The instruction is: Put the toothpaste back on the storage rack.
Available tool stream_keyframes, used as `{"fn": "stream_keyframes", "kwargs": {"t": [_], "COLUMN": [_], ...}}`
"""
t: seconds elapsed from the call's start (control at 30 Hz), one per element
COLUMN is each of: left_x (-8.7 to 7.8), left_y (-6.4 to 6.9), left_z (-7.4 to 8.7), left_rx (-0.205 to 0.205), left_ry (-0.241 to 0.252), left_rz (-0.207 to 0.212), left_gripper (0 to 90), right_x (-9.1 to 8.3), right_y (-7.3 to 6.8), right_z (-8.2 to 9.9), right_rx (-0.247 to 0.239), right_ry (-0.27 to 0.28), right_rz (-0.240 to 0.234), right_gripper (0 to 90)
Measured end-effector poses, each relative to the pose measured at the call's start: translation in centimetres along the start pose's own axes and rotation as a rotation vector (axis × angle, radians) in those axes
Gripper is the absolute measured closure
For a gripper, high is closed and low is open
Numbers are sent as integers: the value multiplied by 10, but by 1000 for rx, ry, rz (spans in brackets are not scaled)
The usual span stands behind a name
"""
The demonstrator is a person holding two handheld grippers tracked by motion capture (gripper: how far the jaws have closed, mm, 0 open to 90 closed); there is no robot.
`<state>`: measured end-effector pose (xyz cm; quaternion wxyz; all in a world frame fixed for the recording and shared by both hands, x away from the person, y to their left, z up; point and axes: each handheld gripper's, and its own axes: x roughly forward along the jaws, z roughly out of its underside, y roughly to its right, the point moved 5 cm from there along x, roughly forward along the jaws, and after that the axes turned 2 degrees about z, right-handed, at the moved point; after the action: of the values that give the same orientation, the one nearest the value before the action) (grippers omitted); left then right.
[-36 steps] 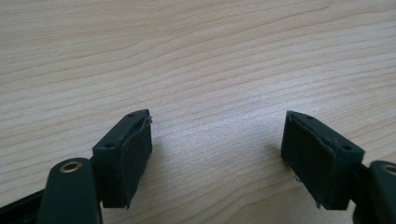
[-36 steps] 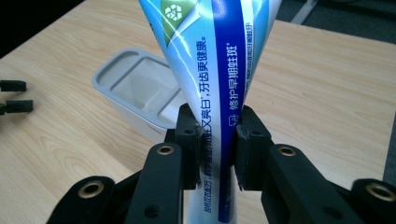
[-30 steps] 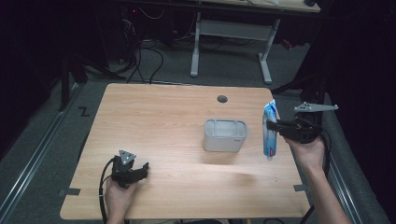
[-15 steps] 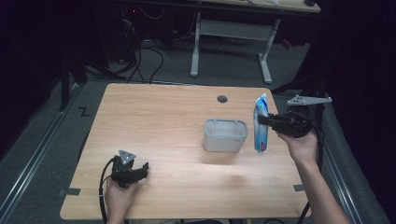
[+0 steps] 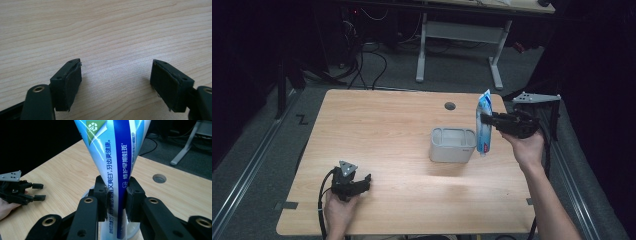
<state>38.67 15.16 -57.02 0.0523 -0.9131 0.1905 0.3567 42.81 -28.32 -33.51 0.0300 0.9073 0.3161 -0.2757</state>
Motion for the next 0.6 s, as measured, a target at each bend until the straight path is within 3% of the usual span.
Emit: {"fn": "stream_keyframes", "kwargs": {"t": [0.23, 0.6], "left_x": [0, 0], "left_y": [0, 0], "left_z": [0, 0], "left_rx": [3, -3], "left_ry": [-1, 1], "left_rz": [0, 3], "left_gripper": [256, 257], "right_x": [15, 32], "right_y": [-7, -15], "right_z": [-11, -26], "right_rx": [-15, -19], "right_ry": [-5, 37], "right_rz": [-10, -18], "right_gripper": [743, 742]}}
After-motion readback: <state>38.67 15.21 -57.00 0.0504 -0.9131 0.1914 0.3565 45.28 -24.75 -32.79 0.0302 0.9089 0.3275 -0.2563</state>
